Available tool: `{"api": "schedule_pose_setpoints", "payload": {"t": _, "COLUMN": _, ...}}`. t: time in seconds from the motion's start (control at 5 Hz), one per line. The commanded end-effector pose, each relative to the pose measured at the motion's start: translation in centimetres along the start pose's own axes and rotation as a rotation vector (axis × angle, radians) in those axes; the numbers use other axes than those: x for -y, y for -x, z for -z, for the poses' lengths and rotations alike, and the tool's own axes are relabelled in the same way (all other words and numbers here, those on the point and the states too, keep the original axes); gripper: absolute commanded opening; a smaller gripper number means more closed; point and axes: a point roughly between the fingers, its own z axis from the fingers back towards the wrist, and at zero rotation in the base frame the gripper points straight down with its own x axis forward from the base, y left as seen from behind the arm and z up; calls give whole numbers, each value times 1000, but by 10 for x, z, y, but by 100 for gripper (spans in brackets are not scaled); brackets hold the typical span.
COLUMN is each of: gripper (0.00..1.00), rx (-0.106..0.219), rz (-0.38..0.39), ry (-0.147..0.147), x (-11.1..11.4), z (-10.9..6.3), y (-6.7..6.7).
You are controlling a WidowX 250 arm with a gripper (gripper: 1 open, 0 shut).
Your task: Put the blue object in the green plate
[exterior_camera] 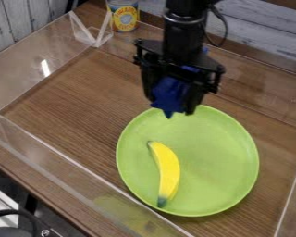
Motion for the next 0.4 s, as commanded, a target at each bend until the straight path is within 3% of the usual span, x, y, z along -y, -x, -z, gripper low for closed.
{"api": "schedule_pose_setpoints", "payload": {"t": 0.0, "gripper": 0, "rx": 75, "rz": -1, "ry": 16, "x": 17, "z": -19, "y": -2}}
{"api": "schedule_pose_setpoints", "payload": {"t": 0.2, "gripper": 0, "rx": 87, "rz": 16, "ry": 21, "x": 37, "z": -19, "y": 0}}
